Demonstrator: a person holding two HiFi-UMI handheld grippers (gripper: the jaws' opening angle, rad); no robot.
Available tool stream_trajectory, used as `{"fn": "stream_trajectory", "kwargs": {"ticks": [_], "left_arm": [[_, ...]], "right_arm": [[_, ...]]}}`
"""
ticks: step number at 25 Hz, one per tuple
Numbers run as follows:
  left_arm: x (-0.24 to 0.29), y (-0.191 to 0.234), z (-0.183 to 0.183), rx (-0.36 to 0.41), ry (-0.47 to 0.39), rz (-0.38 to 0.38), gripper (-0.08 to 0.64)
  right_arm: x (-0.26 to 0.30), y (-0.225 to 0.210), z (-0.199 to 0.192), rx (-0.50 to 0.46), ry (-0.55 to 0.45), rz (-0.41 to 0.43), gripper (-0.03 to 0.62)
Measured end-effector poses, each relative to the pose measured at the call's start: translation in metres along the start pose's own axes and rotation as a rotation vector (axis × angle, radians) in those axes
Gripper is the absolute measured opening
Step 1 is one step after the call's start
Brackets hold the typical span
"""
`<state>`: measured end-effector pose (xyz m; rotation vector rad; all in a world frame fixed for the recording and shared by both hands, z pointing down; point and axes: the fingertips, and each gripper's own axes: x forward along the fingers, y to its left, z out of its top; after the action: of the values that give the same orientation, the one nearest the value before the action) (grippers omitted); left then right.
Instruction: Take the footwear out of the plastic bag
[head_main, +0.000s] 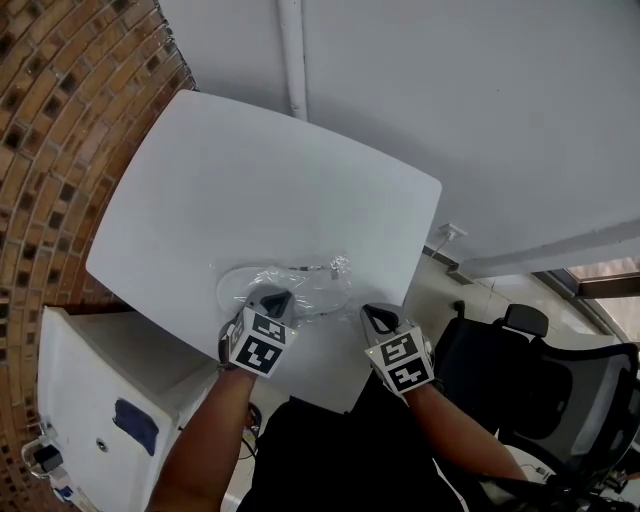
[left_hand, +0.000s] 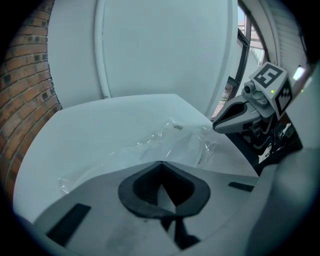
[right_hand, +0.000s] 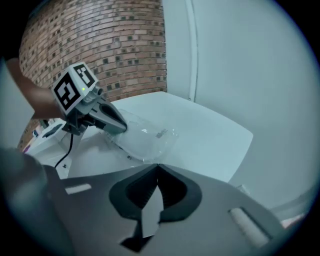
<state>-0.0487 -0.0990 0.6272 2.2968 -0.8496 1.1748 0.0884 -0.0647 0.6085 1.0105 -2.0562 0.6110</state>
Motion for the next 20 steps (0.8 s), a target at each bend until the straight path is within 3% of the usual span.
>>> {"fn": "stream_trajectory", "kwargs": {"ticks": [9,11,16,20], "left_arm": [[-0.001,0.0,0.002,-0.003,-0.007,-0.003,0.005],[-0.001,-0.001,0.001,-0.007,-0.006,-0.003,0.005],[-0.001,-0.001,-0.001,-0.011,0.002,0.003,0.005],[-0.001,0.0,0.0,-0.02,-0.008,0.004,0.005]], "right_arm": [[-0.004,-0.015,-0.025,0.433,-0.035,0.082,0.003],[-0.006,-0.016,-0.024,0.466,-0.046,0.093,0.003],[-0.02,-0.024,-0.002,0.31,-0.081,0.032,0.129],[-0.032,-0.023,0.036,0.081,-0.13,-0.032,0.13]]}}
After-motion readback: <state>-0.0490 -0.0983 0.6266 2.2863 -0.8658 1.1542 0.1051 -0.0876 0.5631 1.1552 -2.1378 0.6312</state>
